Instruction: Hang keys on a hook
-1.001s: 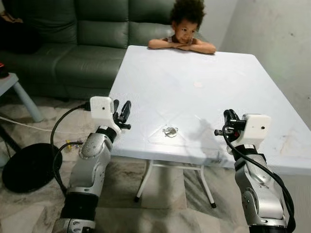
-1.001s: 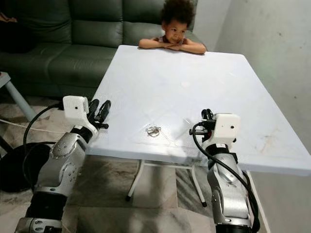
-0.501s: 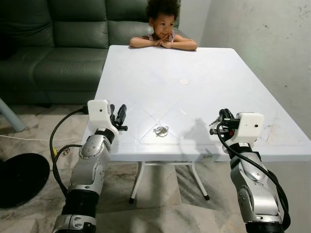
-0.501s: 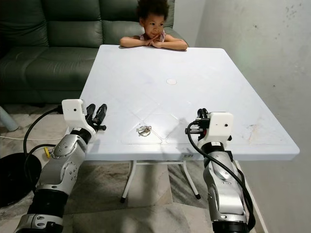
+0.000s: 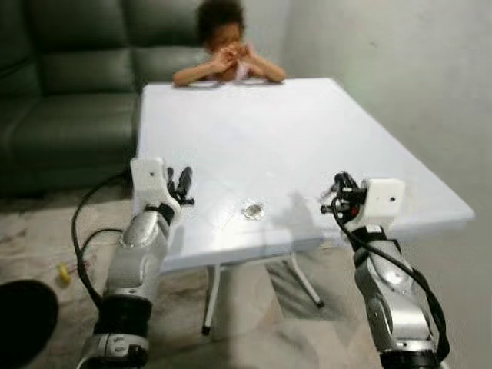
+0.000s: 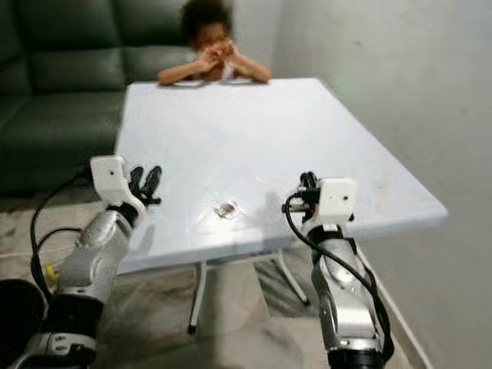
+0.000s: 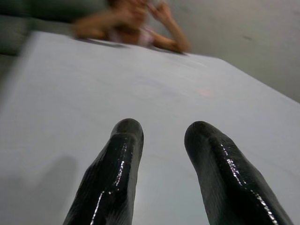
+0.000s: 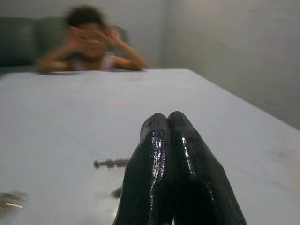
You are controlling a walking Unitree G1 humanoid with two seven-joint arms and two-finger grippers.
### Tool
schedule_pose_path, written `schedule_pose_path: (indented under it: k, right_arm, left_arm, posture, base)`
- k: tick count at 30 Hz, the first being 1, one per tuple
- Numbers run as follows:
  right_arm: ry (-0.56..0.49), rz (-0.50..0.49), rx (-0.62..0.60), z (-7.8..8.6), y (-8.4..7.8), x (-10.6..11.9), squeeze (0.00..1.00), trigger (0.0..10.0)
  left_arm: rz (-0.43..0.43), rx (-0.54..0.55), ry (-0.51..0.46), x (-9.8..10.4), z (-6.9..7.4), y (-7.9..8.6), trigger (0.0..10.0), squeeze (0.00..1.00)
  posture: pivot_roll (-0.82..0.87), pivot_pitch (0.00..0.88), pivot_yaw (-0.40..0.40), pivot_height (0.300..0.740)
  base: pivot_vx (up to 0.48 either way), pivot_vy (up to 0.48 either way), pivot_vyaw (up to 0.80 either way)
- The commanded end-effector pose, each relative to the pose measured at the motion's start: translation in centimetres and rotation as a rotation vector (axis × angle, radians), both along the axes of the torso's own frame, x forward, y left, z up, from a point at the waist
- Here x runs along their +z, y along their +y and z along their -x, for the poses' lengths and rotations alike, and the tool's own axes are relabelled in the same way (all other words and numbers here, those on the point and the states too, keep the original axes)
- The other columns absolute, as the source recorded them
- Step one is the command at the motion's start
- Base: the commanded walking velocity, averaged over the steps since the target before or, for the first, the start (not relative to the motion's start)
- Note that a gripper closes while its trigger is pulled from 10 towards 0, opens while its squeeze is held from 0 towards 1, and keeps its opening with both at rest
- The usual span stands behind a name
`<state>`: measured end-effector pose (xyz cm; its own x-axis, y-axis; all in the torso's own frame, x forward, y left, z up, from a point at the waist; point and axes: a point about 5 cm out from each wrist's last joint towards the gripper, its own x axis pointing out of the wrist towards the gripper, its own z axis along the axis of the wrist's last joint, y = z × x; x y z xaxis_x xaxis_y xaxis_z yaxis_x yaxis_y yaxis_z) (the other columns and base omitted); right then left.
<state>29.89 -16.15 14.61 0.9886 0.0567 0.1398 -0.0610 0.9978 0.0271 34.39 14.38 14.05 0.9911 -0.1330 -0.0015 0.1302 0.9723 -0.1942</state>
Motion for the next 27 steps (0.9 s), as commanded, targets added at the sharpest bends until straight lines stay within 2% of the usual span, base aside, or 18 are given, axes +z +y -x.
schedule_pose_path:
  k: [1, 27]
  right_arm:
    - [-0.002, 0.006, -0.028, 0.14, -0.95, 0.08, 0.0, 10.0]
    - [-0.011, 0.009, -0.04, -0.22, -0.88, 0.42, 0.0, 10.0]
  left_arm:
    - [-0.007, -0.031, 0.006, 0.05, -0.06, -1.1, 10.0, 0.0]
    - [-0.056, 0.038, -0.007, 0.56, -0.41, -0.5, 10.0, 0.0]
  posture:
    - [0.07, 0.0, -0.037, 0.74]
    - [0.08, 0.0, -0.036, 0.74]
  base:
    - [0.0, 0.0, -0.74]
    - [0.0, 0.0, -0.74]
